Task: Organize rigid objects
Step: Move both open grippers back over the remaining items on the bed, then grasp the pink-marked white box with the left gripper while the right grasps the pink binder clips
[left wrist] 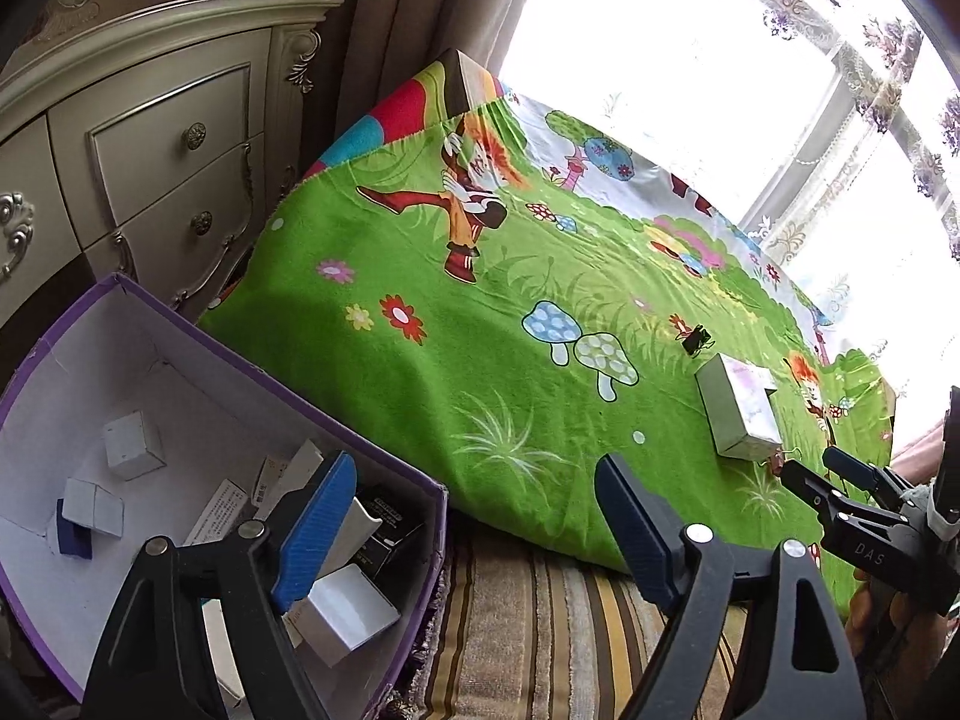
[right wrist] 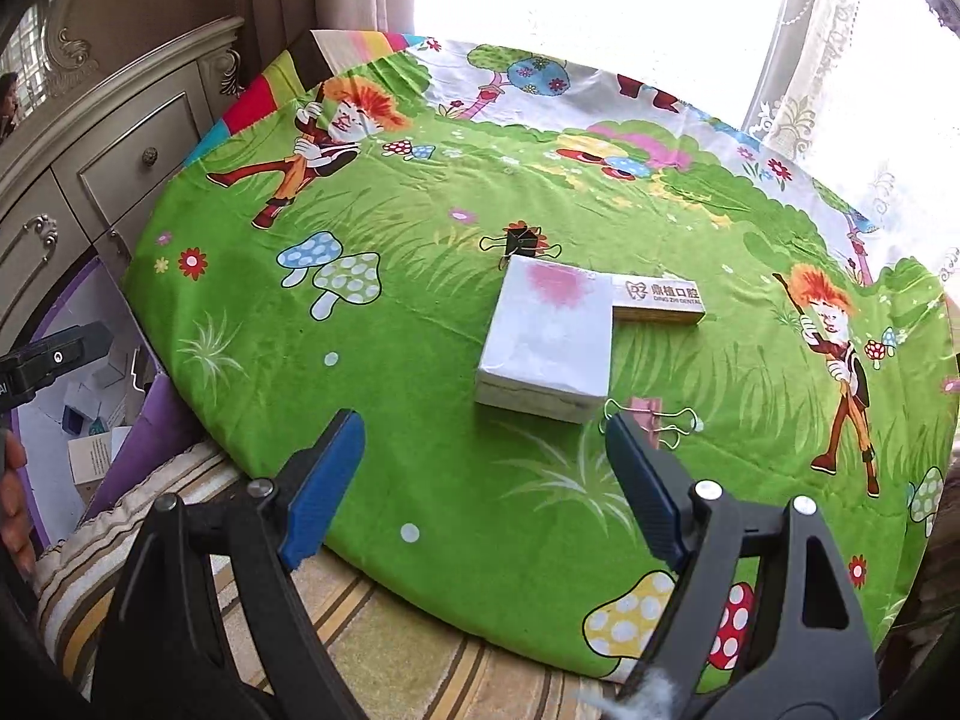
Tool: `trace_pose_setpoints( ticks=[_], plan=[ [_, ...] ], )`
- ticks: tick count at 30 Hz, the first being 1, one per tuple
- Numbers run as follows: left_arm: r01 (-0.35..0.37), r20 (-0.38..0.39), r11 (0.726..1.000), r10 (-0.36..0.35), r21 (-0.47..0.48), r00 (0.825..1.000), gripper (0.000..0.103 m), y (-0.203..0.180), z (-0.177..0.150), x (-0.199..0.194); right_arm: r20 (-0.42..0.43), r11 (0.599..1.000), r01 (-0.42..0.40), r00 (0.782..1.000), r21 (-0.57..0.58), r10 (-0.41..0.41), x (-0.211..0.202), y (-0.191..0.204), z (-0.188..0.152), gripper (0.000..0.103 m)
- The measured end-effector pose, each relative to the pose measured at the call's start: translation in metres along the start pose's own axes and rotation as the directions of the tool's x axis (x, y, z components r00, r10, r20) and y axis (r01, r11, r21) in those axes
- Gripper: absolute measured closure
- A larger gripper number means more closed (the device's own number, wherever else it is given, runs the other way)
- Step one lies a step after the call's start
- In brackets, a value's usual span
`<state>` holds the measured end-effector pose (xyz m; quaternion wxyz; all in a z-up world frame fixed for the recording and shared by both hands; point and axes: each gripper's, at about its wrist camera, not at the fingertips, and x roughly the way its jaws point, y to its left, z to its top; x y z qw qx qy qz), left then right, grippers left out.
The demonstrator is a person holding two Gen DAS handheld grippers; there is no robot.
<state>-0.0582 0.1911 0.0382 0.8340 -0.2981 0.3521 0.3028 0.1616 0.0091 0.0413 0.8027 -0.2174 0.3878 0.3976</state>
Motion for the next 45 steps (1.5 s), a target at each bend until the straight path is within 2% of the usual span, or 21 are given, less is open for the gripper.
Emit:
trace_pose_setpoints(
  ticks=[10,21,25,33,35,37,40,45],
  plan=[
    [0.053,-0.035,0.998,-0.053,0.024,0.998,0.018,-0.044,0.012,0.019,-0.061,0.990,0.023,0.998,0.139,-0.014,0.032,-0.065,-0.018,0.018],
    [0.185,-0.144,0.980,-0.172,0.080,0.974,0.017,-0.139,0.028,0.064,-0.066,0.985,0.008,0.998,0.175,0.004,0.056,-0.080,-0.021,0.018],
    [0.182,-0.185,0.979,-0.163,0.089,0.969,0.017,-0.171,0.032,0.088,-0.064,0.984,0.010,0.998,0.180,0.001,0.062,-0.085,-0.020,0.018],
    [0.176,-0.227,0.982,-0.157,0.064,0.961,0.016,-0.208,0.039,0.124,-0.049,0.984,0.001,0.999,0.177,0.008,0.071,-0.088,-0.021,0.018],
    [0.164,-0.236,0.985,-0.146,0.060,0.961,0.015,-0.214,0.039,0.132,-0.040,0.984,0.006,0.999,0.176,0.001,0.071,-0.089,-0.021,0.021],
    [0.153,-0.250,0.986,-0.133,0.060,0.959,0.013,-0.221,0.038,0.140,-0.030,0.985,0.008,1.000,0.174,-0.003,0.070,-0.089,-0.020,0.032],
    [0.132,-0.268,0.989,-0.109,0.070,0.957,0.013,-0.231,0.035,0.152,-0.019,0.985,0.003,1.000,0.175,0.000,0.069,-0.090,-0.020,0.041],
    [0.073,-0.291,0.992,-0.039,0.107,0.956,0.013,-0.243,0.028,0.167,-0.003,0.983,-0.016,1.000,0.185,0.016,0.067,-0.092,-0.021,0.053]
  ],
)
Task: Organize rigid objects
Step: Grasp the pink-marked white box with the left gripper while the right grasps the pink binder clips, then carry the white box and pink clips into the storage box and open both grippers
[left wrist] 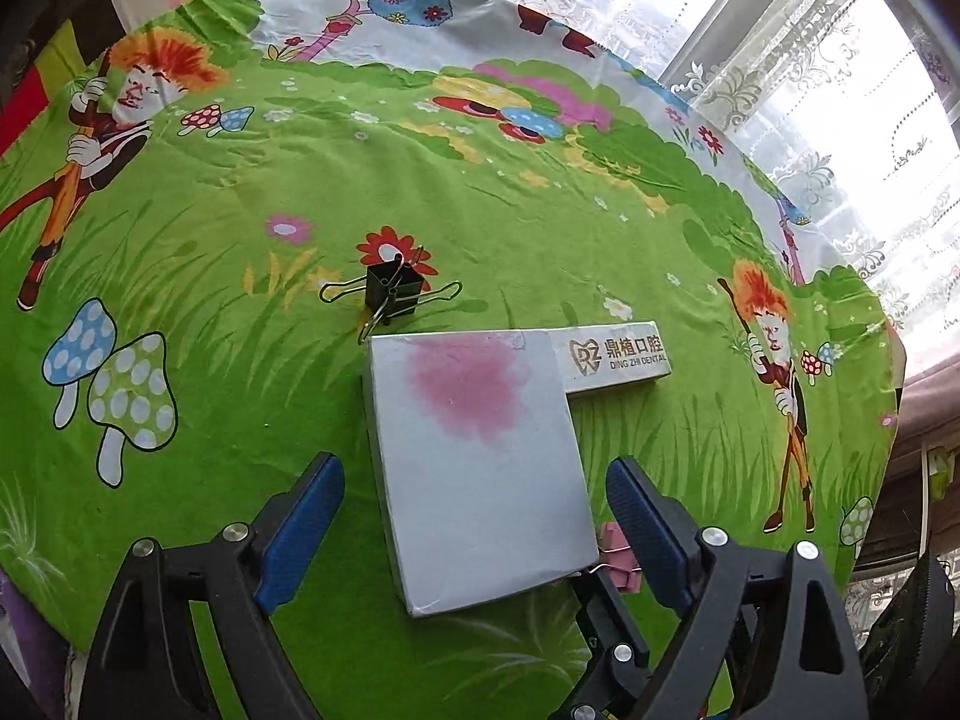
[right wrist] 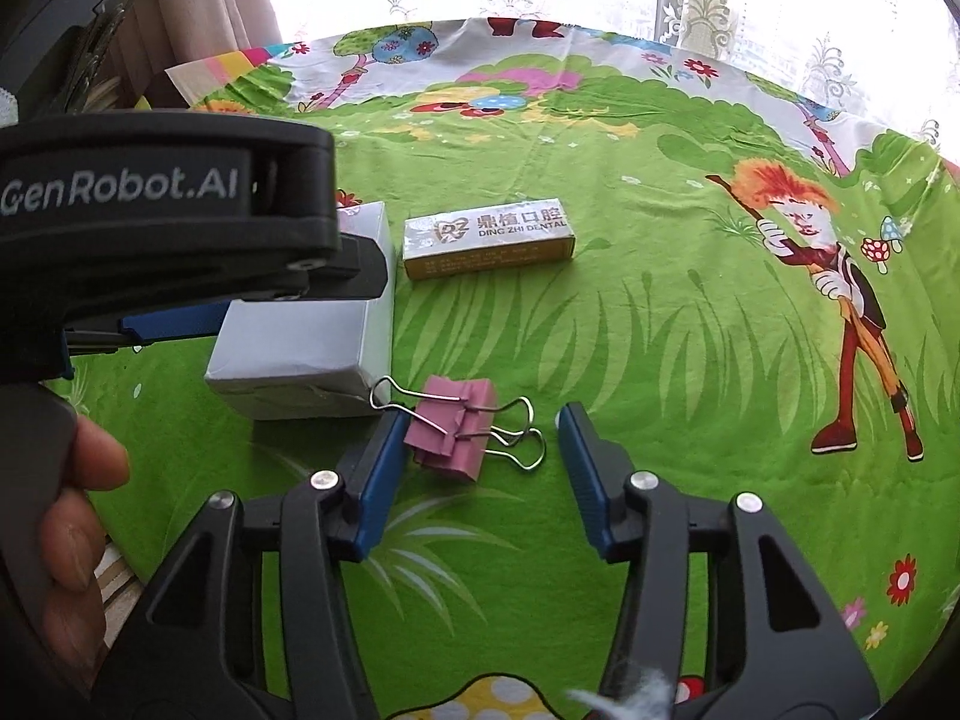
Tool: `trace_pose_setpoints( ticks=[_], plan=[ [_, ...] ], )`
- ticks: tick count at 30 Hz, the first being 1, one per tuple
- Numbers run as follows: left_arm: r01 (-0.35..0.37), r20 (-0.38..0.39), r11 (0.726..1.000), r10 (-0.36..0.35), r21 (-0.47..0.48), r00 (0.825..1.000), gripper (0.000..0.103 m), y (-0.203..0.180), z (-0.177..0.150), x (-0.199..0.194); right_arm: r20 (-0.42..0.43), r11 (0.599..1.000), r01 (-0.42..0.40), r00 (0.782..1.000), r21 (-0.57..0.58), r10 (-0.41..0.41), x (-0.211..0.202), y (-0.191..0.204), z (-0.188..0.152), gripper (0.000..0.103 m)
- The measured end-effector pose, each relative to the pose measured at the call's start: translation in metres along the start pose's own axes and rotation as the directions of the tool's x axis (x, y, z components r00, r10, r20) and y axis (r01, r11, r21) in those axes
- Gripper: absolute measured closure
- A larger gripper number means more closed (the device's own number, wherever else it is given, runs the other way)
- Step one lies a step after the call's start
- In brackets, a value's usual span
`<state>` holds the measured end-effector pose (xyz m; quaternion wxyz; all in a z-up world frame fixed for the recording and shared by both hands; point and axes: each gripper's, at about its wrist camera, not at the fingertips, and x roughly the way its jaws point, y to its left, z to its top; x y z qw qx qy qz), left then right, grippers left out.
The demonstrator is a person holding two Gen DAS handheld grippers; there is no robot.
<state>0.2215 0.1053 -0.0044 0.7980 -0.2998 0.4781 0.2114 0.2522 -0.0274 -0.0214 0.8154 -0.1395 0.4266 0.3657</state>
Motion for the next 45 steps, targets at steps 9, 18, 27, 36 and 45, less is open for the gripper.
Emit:
trace_pose_setpoints(
  ticks=[9,18,27,36,45],
  plan=[
    [-0.063,0.027,0.992,0.061,0.106,0.998,0.031,-0.003,-0.006,0.007,0.007,1.000,-0.005,1.000,-0.009,0.005,-0.002,0.001,-0.003,0.054],
    [-0.032,0.068,0.993,0.025,0.112,0.997,0.032,0.020,-0.024,-0.009,0.007,1.000,-0.001,1.000,-0.018,0.001,-0.005,0.005,-0.007,0.054],
    [0.003,0.082,0.999,-0.008,0.055,0.997,0.032,0.052,-0.054,-0.032,0.002,0.999,-0.001,1.000,-0.033,0.001,-0.009,0.009,-0.012,0.054],
    [0.032,0.091,0.998,-0.036,0.048,0.995,0.032,0.068,-0.072,-0.051,-0.015,0.998,0.023,1.000,-0.063,-0.024,-0.018,0.020,-0.019,0.066],
    [0.054,0.129,0.998,-0.056,0.013,0.990,0.032,0.095,-0.083,-0.079,-0.021,0.999,-0.013,1.000,-0.034,0.012,-0.030,0.024,-0.026,0.074]
  ],
)
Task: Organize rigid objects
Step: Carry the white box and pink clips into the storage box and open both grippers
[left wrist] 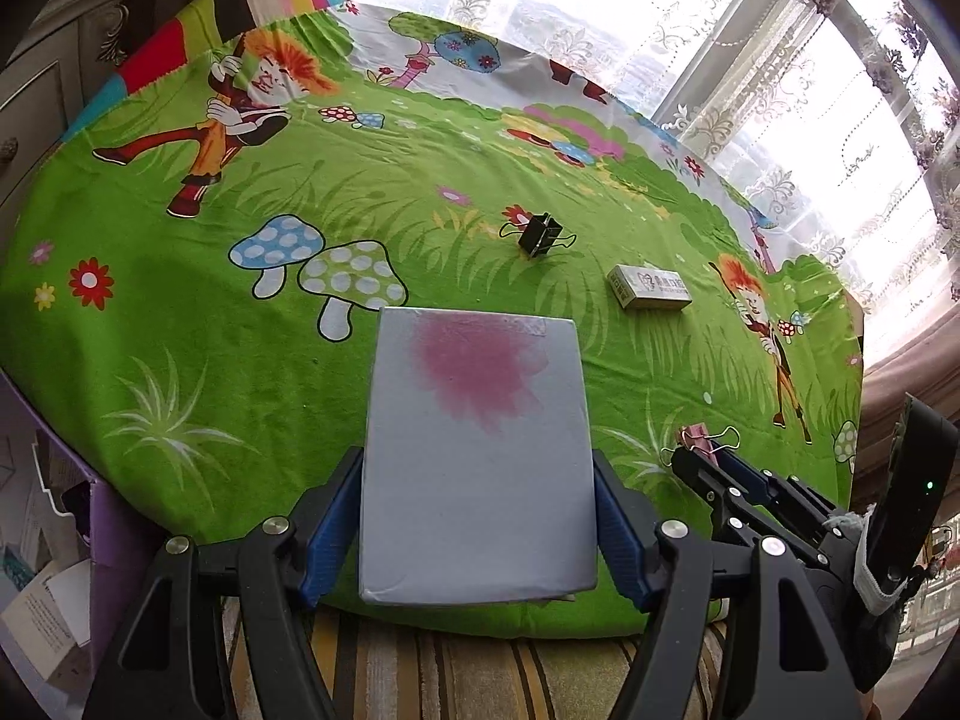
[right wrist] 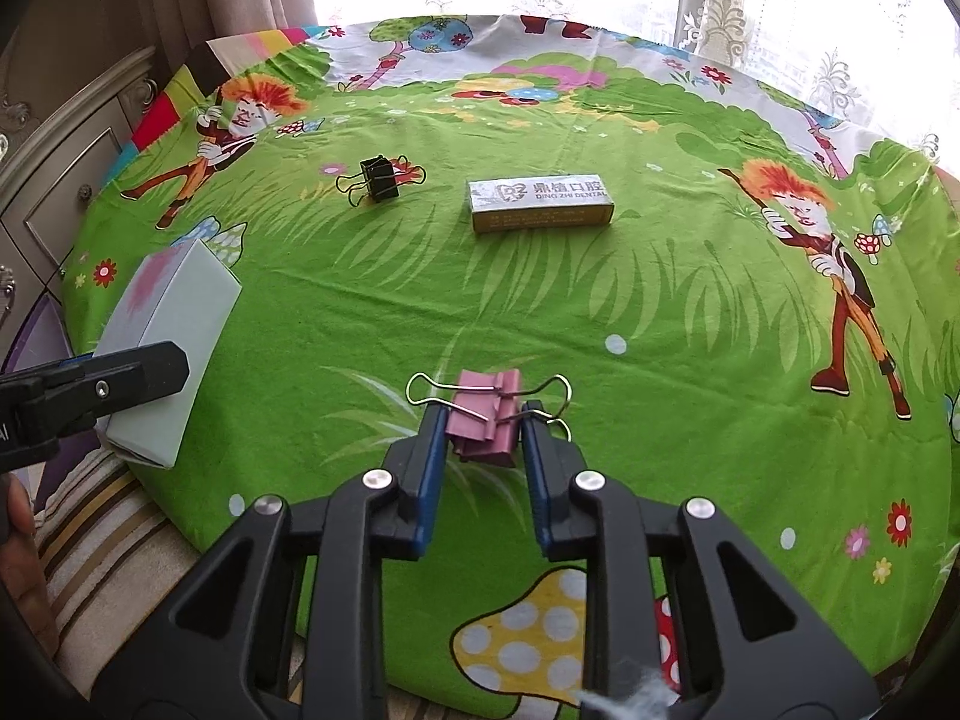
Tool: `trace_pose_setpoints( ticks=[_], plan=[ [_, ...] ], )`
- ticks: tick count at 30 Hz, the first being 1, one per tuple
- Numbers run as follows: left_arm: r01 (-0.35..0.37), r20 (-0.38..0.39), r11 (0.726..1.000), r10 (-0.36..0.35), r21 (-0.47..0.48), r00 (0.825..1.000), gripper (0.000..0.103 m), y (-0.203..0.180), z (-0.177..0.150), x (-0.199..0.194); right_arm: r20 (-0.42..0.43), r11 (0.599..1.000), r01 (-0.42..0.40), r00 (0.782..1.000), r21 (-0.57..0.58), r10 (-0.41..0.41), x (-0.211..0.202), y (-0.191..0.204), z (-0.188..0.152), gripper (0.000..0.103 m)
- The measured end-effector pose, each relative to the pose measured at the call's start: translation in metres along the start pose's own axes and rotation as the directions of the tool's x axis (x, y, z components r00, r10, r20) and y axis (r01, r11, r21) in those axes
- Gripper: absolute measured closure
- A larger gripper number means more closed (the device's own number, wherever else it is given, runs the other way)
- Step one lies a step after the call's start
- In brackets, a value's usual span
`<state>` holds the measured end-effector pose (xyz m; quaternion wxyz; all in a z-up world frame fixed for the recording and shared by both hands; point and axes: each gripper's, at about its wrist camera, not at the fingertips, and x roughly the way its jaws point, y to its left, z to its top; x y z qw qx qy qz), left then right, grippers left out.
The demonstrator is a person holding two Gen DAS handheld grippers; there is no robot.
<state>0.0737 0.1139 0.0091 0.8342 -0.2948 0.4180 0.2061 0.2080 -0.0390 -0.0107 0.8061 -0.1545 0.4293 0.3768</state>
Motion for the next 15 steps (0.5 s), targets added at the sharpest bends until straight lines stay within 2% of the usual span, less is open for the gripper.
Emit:
trace_pose_setpoints(
  ticks=[7,15],
  plan=[
    [0.012,0.020,1.000,-0.011,-0.027,1.000,0.032,0.019,-0.008,-0.019,0.009,1.000,-0.011,1.000,0.014,0.011,-0.016,0.008,-0.005,0.075],
    [0.014,0.069,0.997,-0.008,-0.082,0.998,0.032,0.056,-0.017,-0.052,0.025,0.998,-0.048,0.998,-0.047,0.049,-0.042,0.045,-0.008,0.075]
  ],
)
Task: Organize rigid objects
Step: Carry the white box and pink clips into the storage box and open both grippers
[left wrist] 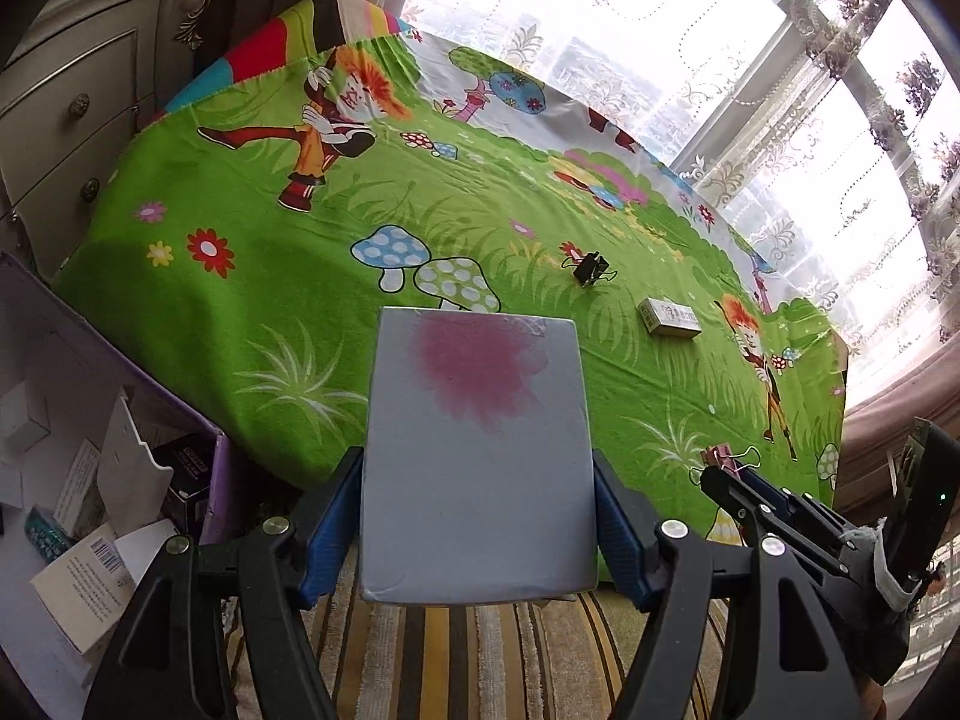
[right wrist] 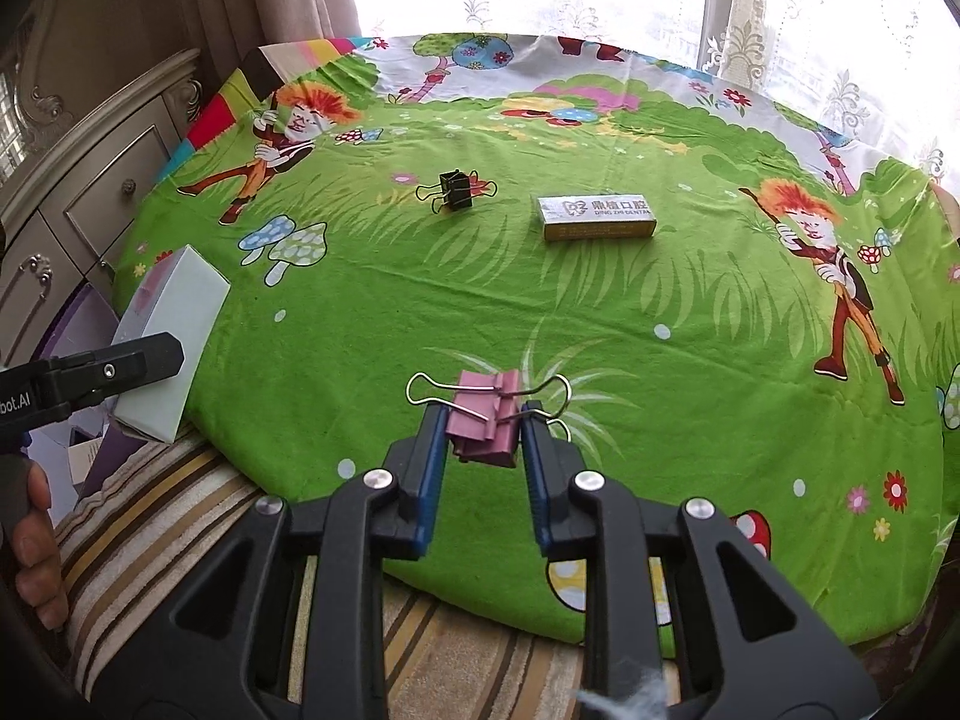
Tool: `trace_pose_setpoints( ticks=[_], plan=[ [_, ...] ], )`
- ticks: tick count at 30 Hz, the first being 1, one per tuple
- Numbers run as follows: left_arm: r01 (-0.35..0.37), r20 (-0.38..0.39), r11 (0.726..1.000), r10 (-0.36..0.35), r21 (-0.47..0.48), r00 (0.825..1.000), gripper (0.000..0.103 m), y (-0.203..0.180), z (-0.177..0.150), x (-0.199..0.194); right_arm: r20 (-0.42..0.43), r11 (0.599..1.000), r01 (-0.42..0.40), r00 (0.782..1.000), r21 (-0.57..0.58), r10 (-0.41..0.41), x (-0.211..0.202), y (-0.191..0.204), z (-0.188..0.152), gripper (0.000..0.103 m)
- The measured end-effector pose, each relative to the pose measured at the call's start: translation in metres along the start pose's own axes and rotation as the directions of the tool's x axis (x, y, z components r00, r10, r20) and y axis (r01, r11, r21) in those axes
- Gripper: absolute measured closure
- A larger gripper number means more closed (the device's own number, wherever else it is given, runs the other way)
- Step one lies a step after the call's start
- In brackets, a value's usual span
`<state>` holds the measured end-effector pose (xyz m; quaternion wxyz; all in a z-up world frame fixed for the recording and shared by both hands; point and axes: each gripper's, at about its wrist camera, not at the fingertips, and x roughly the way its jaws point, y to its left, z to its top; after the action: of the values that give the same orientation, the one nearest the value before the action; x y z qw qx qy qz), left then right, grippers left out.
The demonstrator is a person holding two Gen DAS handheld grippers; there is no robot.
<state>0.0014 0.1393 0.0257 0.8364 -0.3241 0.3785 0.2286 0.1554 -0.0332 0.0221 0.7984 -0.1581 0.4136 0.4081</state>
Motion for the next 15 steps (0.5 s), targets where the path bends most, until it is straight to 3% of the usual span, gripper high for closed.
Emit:
trace_pose_setpoints(
  ticks=[8,15],
  plan=[
    [-0.064,0.078,0.993,0.072,-0.101,0.994,0.032,0.064,0.001,-0.039,-0.011,0.994,-0.078,0.997,-0.076,0.077,-0.011,0.057,0.005,0.075],
    [-0.103,0.105,0.966,0.131,-0.235,0.986,0.032,0.129,-0.002,-0.060,-0.030,0.970,-0.149,0.989,-0.192,0.146,-0.015,0.120,0.008,0.075]
  ],
)
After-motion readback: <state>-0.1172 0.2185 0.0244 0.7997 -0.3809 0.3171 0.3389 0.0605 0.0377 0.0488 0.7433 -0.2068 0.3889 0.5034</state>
